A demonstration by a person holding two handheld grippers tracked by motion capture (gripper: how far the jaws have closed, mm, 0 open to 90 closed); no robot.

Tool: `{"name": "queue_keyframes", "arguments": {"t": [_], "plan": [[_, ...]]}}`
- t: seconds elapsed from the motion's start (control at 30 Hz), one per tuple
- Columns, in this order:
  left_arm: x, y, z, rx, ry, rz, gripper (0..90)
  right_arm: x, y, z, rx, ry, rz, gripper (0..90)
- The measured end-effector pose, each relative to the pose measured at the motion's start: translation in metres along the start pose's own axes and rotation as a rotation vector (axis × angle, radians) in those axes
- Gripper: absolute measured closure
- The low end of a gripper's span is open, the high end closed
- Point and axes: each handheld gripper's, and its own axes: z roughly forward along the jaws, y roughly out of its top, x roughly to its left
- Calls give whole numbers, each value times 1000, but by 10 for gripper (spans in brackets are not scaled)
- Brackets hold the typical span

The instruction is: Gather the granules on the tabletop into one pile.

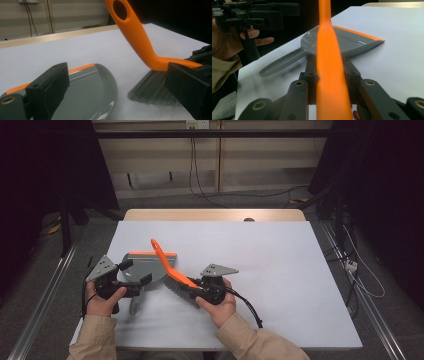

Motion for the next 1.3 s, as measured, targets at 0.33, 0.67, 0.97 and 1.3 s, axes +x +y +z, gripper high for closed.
{"name": "queue_keyframes", "arguments": {"t": [0.33, 0.67, 0.97, 1.3], "plan": [[0, 0, -1, -1, 6, 5, 58, -13, -11, 7, 44, -120, 109, 710], [-2, 0, 1, 3, 3, 18, 58, -34, -19, -19, 42, -164, 184, 707], [-3, 1, 1, 3, 2, 22, 58, -43, -22, -39, 35, -195, 211, 706], [-5, 1, 2, 6, 2, 25, 58, -52, -23, -55, 23, -203, 249, 708]]}}
